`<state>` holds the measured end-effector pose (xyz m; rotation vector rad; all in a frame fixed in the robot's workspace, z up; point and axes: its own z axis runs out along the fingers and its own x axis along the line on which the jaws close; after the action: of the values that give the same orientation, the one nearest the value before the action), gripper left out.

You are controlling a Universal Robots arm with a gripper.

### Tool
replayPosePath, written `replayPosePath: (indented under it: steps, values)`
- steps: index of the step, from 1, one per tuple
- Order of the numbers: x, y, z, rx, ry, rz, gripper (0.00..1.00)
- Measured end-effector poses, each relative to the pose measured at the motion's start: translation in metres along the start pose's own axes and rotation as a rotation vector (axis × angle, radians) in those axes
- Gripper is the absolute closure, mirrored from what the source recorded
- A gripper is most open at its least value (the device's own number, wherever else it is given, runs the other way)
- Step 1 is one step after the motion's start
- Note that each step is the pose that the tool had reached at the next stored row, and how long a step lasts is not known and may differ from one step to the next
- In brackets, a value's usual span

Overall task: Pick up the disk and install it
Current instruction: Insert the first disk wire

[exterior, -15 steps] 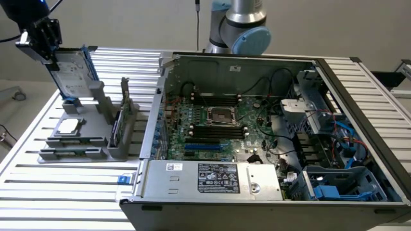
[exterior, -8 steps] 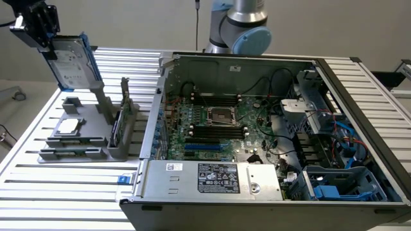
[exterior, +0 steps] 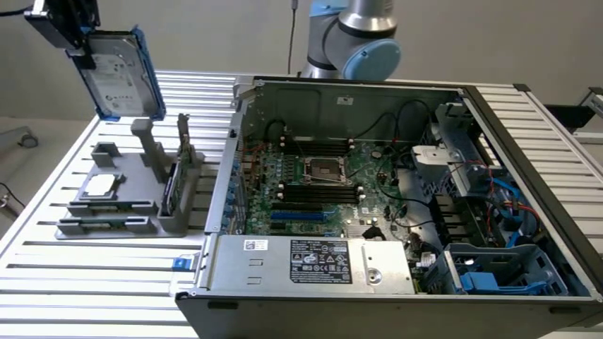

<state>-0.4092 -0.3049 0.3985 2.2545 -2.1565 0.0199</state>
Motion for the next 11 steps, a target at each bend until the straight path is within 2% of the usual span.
replayPosePath:
  steps: [6,11]
  values:
    - [0.006,-0.0269,-0.0265,-0.0005,-0.0005,0.0,0.68]
    - [0.009,-0.0496,-0.041,-0.004,-0.0006,0.0,0.68]
